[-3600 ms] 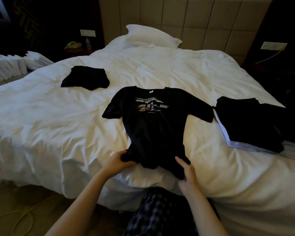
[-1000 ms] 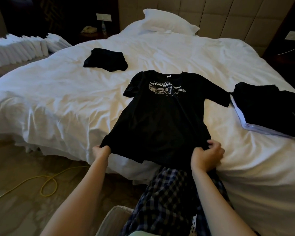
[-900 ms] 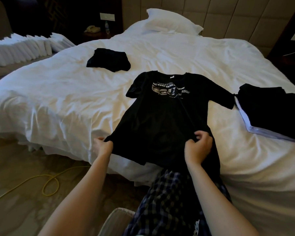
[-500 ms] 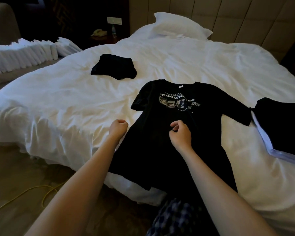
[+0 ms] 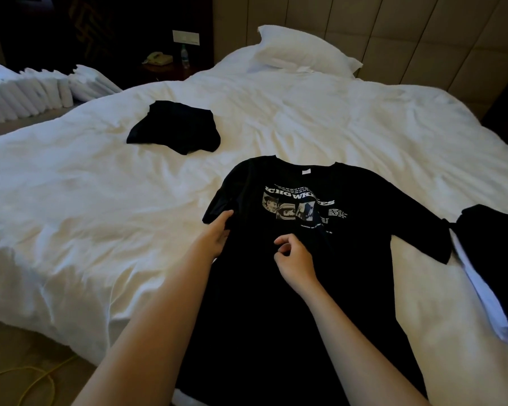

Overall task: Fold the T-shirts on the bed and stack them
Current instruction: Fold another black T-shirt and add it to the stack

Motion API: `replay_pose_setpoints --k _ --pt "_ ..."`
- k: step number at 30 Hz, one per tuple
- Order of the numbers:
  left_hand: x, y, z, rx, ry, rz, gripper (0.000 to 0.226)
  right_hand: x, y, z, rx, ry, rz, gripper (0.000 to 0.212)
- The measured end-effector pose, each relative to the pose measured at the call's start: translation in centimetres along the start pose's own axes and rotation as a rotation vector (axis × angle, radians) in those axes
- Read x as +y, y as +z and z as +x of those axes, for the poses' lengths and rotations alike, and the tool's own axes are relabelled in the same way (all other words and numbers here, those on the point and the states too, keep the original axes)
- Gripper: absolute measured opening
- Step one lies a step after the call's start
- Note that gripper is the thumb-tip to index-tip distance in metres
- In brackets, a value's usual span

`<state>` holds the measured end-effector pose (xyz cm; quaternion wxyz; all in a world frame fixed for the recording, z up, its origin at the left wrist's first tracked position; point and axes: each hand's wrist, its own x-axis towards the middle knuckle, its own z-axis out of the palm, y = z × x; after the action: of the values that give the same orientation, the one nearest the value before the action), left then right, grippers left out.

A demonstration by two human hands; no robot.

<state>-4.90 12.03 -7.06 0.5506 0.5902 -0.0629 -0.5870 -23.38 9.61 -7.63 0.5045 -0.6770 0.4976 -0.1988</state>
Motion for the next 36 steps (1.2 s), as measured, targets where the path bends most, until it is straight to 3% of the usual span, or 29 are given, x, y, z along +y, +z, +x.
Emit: replay_pose_setpoints --k 5,8,11,13,16,19,21,22,26,28,30,32,34,36 --pt "3.7 0.6 2.9 0.211 0.16 0.018 0.015 0.8 -0.9 1.6 -0.048 0.026 0.062 0.023" --pt "9.3 1.3 1.3 0.403 0.434 0.204 0.01 0.6 -1.8 2.2 -0.11 0.063 0.144 0.024" --pt "13.9 3.2 -1.2 0.362 0.736 0.191 0.031 -0.1 -2.8 3.0 -0.134 0.092 0.176 0.023" --pt "14.8 5.5 -2.3 0.363 0.852 0.4 0.034 -0.7 -3.6 3.7 -0.101 0.1 0.236 0.02" --pt "12.8 10.2 -2.3 0.105 0.96 0.62 0.036 -1.7 -5.0 4.6 -0.004 0.163 0.533 0.015" --pt "7.2 14.4 -1.9 -0.259 0.953 0.909 0.037 -1.8 -7.1 5.1 0.067 0.24 1.018 0.032" --pt "3.8 15.8 -1.3 -0.478 0.838 1.113 0.055 -0.9 -8.6 5.2 0.141 0.251 1.168 0.042" --pt "2.8 15.8 -0.9 -0.505 0.78 1.2 0.065 -0.1 -9.3 5.1 0.168 0.242 1.18 0.044" --pt "1.7 13.4 -0.4 -0.322 0.58 1.485 0.078 1.8 -10.9 5.0 0.211 0.269 1.052 0.046" --pt "1.6 11.7 -0.2 -0.17 0.499 1.748 0.076 1.9 -11.3 6.0 0.248 0.32 0.993 0.06" --pt "1.4 10.2 -0.1 -0.054 0.47 1.917 0.064 2.0 -11.6 7.3 0.28 0.374 0.97 0.08" --pt "1.1 9.5 -0.5 0.022 0.461 1.971 0.044 3.5 -11.8 10.0 0.275 0.418 0.903 0.087" --pt "0.7 9.2 -0.9 0.079 0.467 2.009 0.022 1.9 -11.6 9.3 0.246 0.449 0.815 0.077" --pt "1.0 9.4 -1.1 0.07 0.505 1.972 0.008 0.5 -11.8 8.9 0.34 0.382 0.703 0.065"
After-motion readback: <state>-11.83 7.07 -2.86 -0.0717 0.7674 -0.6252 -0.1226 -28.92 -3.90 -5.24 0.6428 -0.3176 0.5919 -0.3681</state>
